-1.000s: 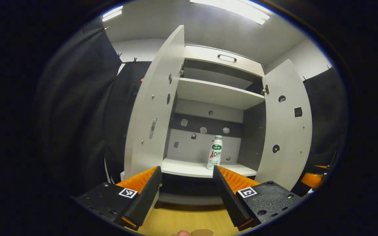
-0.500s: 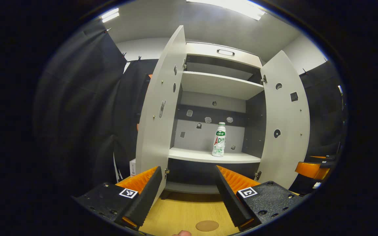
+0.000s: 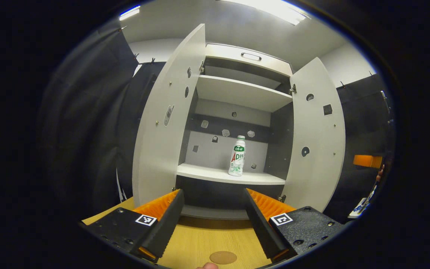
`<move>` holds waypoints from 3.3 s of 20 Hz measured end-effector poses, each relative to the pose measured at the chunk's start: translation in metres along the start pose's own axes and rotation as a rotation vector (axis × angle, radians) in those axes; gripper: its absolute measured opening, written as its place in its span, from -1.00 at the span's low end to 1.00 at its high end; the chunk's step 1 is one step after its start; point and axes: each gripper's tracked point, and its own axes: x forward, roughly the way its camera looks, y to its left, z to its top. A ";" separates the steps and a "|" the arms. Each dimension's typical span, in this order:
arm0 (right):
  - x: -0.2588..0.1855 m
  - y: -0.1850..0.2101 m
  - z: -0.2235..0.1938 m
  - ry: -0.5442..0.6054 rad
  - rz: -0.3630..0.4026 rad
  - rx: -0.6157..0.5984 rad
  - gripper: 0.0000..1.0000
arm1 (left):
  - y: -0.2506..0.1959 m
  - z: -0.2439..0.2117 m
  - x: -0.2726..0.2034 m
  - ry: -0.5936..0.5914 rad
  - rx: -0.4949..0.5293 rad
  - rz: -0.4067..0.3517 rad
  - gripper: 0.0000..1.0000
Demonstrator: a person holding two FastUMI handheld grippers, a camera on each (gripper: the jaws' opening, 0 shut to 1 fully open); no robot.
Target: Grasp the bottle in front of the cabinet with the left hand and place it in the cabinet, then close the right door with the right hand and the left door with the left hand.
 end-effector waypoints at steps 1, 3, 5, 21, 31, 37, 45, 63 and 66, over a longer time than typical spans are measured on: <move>0.009 -0.015 0.011 -0.011 -0.032 0.004 0.91 | 0.001 0.000 -0.002 -0.002 0.000 -0.003 0.92; 0.030 -0.035 0.029 -0.037 -0.065 -0.003 0.77 | 0.008 0.009 -0.004 -0.022 0.004 0.008 0.92; 0.054 -0.048 0.044 -0.065 -0.092 -0.021 0.96 | 0.017 0.017 -0.007 -0.036 0.012 0.033 0.92; 0.113 -0.031 0.044 -0.039 -0.033 0.027 0.92 | 0.062 0.042 -0.021 -0.088 0.037 0.140 0.91; 0.104 0.031 0.044 -0.045 0.029 -0.048 0.92 | 0.082 0.039 -0.026 -0.082 0.023 0.145 0.92; 0.109 0.081 0.036 -0.030 0.118 0.002 0.92 | 0.093 0.046 -0.031 -0.092 0.035 0.149 0.92; 0.130 0.139 0.023 0.011 0.245 0.019 0.93 | 0.110 0.047 -0.035 -0.092 0.027 0.173 0.92; 0.153 0.213 0.004 0.042 0.346 -0.004 0.92 | 0.174 0.058 -0.053 -0.122 0.031 0.313 0.91; 0.158 0.220 0.004 0.037 0.339 -0.031 0.92 | 0.193 0.059 -0.058 -0.126 0.008 0.349 0.91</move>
